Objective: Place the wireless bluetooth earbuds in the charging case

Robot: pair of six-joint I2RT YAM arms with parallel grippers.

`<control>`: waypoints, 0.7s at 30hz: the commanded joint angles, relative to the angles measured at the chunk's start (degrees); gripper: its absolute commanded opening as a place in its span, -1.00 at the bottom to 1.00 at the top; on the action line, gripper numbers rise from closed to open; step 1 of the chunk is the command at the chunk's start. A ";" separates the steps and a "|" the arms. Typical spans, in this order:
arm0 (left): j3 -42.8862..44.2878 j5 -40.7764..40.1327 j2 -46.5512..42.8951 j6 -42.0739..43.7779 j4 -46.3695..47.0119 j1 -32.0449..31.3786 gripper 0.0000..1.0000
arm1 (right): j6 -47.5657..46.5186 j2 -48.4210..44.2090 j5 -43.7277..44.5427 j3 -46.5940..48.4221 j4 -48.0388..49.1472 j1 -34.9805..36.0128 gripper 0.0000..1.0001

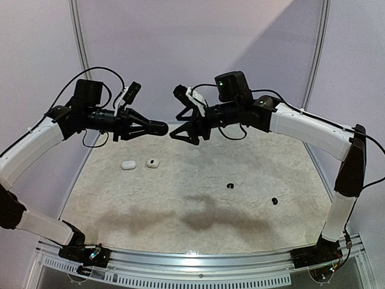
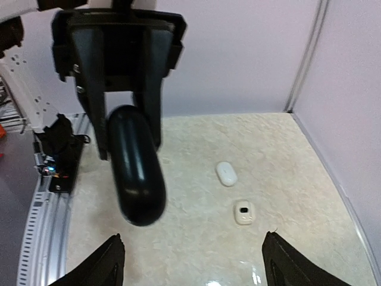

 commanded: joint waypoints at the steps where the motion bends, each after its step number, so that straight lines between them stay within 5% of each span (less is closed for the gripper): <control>1: -1.18 0.62 -0.77 5.94 -1.09 -1.29 -1.00 | 8.28 0.03 -10.05 0.76 0.92 1.13 0.56; 9: -1.75 -0.53 -1.39 6.57 -0.85 -2.24 -1.00 | 11.15 2.04 -13.02 1.12 4.60 1.11 0.06; 17: -1.88 -0.23 -1.39 5.47 0.13 -2.77 -1.00 | 11.15 4.03 -13.20 3.22 3.55 1.26 -0.10; 21: -1.99 -0.16 -1.32 5.02 0.45 -2.79 -1.00 | 10.51 4.05 -12.88 3.40 3.21 1.23 -0.37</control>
